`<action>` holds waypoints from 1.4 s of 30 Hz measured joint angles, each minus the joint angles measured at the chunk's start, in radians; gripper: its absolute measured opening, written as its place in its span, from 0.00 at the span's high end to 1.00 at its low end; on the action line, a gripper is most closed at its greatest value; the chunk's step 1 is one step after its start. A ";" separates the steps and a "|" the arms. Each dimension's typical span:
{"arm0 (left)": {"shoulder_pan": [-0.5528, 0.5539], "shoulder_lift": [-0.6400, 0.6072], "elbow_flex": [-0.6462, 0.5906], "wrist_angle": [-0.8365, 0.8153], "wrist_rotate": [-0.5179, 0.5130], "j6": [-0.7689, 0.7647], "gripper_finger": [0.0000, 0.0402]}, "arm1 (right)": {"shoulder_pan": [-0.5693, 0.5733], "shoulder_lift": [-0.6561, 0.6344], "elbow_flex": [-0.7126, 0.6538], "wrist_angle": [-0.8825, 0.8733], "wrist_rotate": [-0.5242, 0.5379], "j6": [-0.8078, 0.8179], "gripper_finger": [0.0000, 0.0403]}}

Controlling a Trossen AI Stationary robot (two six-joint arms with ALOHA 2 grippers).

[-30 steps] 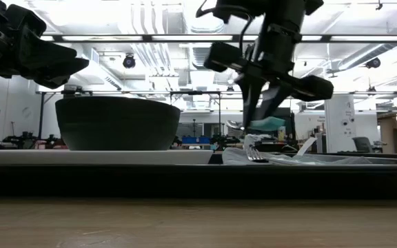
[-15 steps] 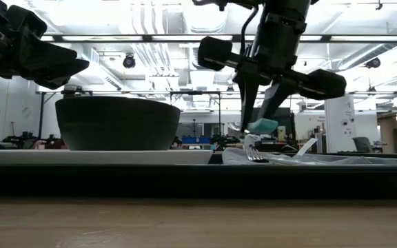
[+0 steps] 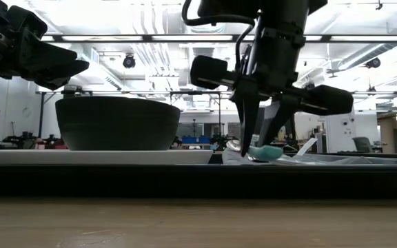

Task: Set up tray
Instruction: Put the blue spoon on the grey napkin beside the blue fork

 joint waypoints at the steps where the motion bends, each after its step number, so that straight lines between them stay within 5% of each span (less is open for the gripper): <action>1: 0.000 0.000 0.000 0.000 0.000 0.000 0.64 | 0.000 0.002 0.000 0.001 0.000 0.000 0.90; 31: 0.000 0.000 0.000 0.000 0.000 0.000 0.64 | 0.001 0.006 -0.010 0.009 -0.012 0.002 0.90; 42: 0.000 0.000 0.000 0.000 0.000 0.000 0.64 | 0.001 0.006 -0.016 0.009 -0.013 0.032 0.70</action>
